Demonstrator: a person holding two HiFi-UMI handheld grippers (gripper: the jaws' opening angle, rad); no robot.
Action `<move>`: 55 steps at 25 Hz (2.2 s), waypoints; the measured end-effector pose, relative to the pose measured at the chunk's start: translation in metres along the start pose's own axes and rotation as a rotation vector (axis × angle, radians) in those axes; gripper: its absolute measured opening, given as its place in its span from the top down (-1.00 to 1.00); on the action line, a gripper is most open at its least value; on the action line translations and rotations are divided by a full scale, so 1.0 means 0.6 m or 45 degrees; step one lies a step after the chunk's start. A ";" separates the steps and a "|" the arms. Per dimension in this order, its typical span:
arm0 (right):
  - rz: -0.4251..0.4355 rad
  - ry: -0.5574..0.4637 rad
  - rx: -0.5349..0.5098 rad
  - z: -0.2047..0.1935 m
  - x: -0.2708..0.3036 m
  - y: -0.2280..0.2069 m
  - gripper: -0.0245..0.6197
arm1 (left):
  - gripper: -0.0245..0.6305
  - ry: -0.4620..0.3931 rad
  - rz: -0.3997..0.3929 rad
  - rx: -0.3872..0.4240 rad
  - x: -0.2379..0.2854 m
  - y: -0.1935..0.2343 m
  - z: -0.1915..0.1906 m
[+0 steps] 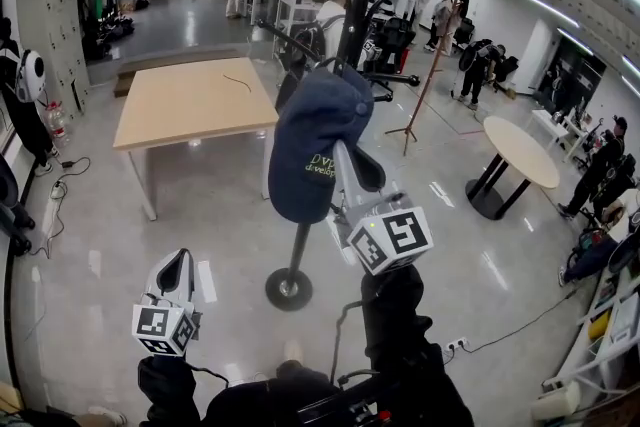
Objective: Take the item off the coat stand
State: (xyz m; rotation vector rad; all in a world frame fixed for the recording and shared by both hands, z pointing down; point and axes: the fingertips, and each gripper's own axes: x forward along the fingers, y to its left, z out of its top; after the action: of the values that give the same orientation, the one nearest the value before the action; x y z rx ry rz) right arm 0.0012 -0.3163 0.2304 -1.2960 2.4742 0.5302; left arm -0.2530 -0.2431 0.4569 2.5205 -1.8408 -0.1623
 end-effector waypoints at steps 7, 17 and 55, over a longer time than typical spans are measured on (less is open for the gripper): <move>-0.001 0.079 0.035 -0.063 -0.016 0.008 0.90 | 0.92 -0.021 0.014 -0.004 -0.002 0.011 0.001; -0.002 0.165 0.080 -0.126 -0.045 0.024 0.90 | 0.92 -0.045 0.007 -0.003 0.001 0.012 0.016; 0.031 0.168 0.127 -0.172 -0.166 -0.019 0.90 | 0.92 -0.016 -0.050 0.031 0.072 -0.093 0.002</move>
State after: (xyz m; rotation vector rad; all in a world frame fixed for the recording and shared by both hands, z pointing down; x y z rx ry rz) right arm 0.0563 -0.2971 0.3621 -1.3019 2.5901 0.3316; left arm -0.1871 -0.2672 0.4484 2.5788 -1.8097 -0.1577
